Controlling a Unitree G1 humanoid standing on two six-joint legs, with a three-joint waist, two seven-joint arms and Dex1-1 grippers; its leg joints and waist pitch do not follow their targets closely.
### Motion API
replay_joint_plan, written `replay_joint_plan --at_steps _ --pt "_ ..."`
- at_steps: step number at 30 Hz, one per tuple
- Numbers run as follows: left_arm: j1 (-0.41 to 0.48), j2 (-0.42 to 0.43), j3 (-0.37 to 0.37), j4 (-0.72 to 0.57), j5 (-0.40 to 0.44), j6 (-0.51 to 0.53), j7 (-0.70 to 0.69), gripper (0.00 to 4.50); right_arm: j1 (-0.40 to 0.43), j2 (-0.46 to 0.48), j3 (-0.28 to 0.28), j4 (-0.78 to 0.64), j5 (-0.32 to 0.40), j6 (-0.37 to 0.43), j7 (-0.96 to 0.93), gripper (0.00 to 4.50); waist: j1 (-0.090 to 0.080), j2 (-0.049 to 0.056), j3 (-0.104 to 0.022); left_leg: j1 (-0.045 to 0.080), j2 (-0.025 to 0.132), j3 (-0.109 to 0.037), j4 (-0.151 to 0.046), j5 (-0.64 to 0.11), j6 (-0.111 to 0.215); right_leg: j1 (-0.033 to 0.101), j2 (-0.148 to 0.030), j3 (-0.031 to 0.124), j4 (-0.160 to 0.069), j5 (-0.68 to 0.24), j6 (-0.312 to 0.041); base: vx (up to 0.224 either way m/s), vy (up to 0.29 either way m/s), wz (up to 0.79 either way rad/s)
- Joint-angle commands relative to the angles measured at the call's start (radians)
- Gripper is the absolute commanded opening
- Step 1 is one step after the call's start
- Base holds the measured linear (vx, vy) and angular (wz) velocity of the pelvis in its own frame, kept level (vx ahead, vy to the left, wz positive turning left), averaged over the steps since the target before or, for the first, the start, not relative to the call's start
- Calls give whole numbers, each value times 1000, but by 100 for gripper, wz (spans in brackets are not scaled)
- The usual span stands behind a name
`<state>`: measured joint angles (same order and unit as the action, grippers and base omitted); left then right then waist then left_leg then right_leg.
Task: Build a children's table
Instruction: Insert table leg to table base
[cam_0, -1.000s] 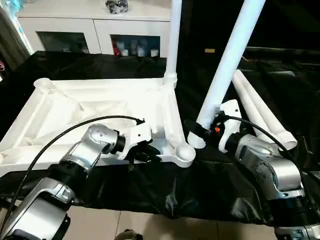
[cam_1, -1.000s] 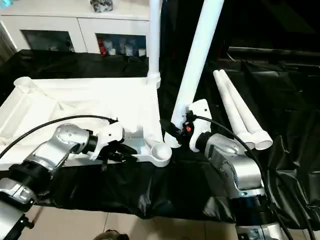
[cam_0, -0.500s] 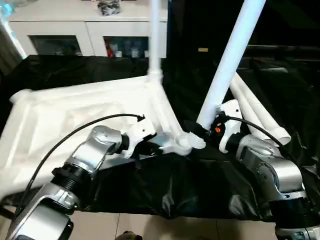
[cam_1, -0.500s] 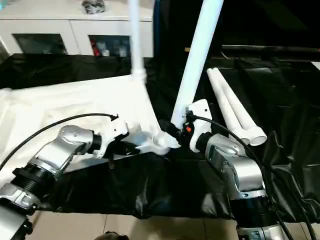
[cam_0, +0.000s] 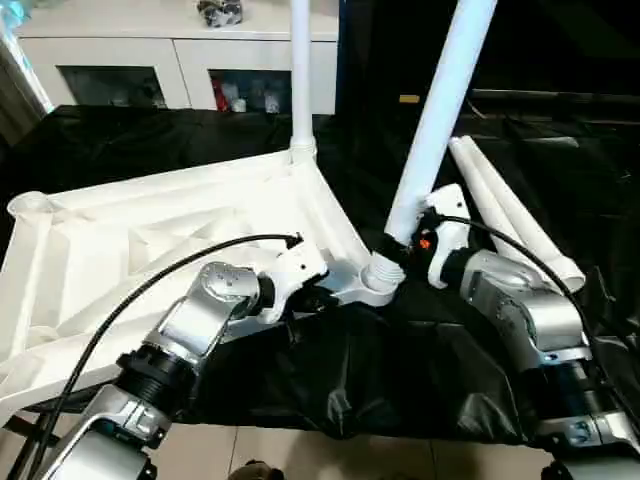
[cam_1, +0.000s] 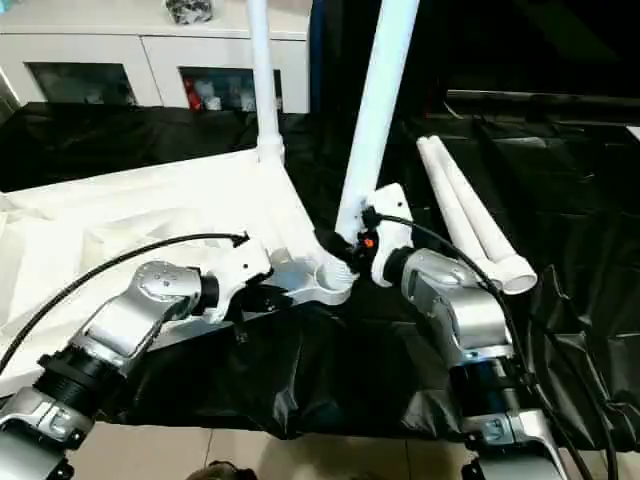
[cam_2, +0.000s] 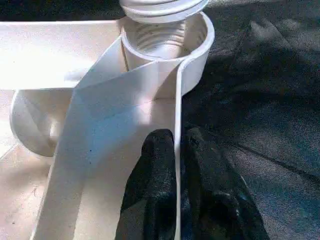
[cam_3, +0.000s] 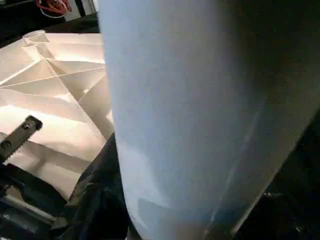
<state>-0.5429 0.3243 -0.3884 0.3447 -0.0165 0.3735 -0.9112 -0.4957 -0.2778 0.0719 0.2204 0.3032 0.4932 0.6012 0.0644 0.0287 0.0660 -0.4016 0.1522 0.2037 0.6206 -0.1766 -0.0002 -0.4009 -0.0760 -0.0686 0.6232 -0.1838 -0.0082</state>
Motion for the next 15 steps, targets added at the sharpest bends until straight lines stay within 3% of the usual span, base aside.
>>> replay_joint_plan --at_steps 1,9,10,13,15 --pt "12 5 2 -11 -4 19 -8 67 -19 0 1 0 -6 -22 10 191 4 -14 -76 31 82 -43 -81 -203 1 37 -90 58 -80 -240 -212 0 0 0" --pt "26 35 22 8 6 16 -5 74 -16 2 7 19 -18 -42 22 191 0 -19 -72 31 81 -46 -84 -244 -16 37 -92 58 -87 -306 -196 0 0 0" --pt "27 35 25 7 0 19 -7 37 -16 2 7 21 -19 -43 23 191 0 -19 -72 32 82 -46 -84 -250 -18 36 -93 58 -88 -318 -192 0 0 0" --pt "26 23 43 20 -12 4 10 37 -14 1 10 25 -20 -42 29 191 -1 -21 -70 34 81 -46 -83 -261 -19 34 -95 59 -92 -348 -185 0 0 0" --pt "27 14 49 33 -26 -6 5 14 -13 2 13 31 -22 -46 32 191 -1 -21 -71 33 82 -47 -84 -258 -19 34 -94 60 -91 -343 -185 0 0 0"
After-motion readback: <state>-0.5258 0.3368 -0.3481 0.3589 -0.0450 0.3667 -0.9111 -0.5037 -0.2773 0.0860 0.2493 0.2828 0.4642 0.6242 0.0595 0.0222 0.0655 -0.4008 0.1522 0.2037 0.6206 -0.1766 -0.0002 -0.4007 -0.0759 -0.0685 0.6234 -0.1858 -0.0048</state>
